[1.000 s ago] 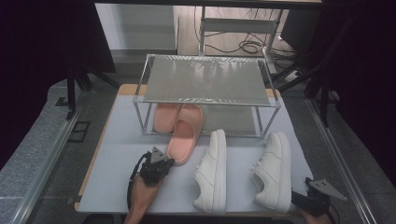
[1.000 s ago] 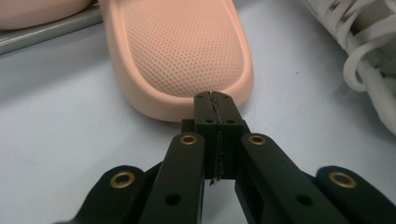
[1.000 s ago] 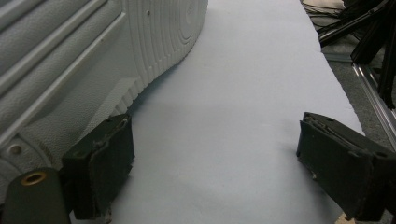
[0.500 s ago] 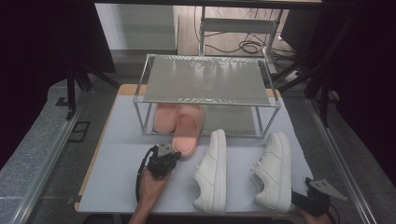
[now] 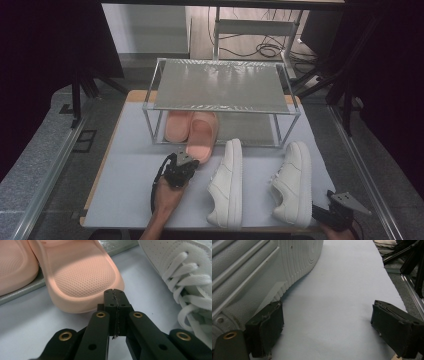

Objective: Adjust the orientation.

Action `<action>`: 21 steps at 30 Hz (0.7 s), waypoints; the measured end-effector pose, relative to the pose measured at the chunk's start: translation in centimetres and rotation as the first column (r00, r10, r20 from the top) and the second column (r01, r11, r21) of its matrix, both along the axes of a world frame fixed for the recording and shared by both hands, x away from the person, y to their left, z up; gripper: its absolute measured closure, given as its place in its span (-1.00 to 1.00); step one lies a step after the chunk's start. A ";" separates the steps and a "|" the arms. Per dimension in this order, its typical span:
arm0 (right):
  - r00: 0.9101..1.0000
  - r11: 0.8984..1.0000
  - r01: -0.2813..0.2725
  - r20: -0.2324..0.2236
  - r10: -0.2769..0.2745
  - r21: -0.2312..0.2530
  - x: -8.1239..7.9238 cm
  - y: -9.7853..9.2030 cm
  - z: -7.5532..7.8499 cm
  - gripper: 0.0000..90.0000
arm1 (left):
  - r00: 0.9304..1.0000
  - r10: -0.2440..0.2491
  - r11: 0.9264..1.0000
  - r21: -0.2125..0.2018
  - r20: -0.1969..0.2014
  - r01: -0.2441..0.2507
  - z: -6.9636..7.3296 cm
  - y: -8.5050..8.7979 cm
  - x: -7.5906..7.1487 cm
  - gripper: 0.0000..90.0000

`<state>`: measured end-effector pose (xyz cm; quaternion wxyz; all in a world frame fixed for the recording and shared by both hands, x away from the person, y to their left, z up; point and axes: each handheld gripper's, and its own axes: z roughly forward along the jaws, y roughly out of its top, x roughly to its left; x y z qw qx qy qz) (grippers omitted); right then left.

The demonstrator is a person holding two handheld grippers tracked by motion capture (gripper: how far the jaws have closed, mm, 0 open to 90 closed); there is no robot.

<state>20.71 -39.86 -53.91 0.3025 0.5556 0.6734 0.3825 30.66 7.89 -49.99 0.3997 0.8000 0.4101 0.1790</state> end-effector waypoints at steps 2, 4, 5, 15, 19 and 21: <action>1.000 1.000 0.000 0.000 0.000 0.000 0.0 0.0 0.0 -0.75 | 1.000 0.004 1.000 0.003 0.001 -0.004 0.0 -0.2 0.3 0.99; 1.000 1.000 0.000 0.000 0.000 0.000 0.0 0.0 0.0 -0.75 | 1.000 0.009 1.000 -0.002 -0.002 -0.009 0.0 -0.3 0.6 0.99; 1.000 1.000 0.000 0.000 0.000 0.000 0.0 0.0 0.0 -0.75 | 1.000 0.010 1.000 -0.001 -0.002 -0.010 -0.1 -0.4 0.8 0.99; 1.000 1.000 0.000 0.001 0.000 0.000 0.0 0.0 0.0 -0.75 | 0.999 0.042 0.999 -0.008 -0.001 -0.042 -0.4 -0.7 2.8 0.99; 1.000 1.000 -0.001 0.001 0.001 0.000 0.0 0.0 0.0 -0.75 | 0.999 0.053 0.998 -0.015 -0.007 -0.053 -0.4 -0.7 3.6 0.99; 1.000 1.000 -0.001 0.001 0.001 -0.001 0.0 0.0 0.0 -0.75 | 0.998 0.064 0.998 -0.021 -0.012 -0.064 -0.5 -0.8 4.0 0.99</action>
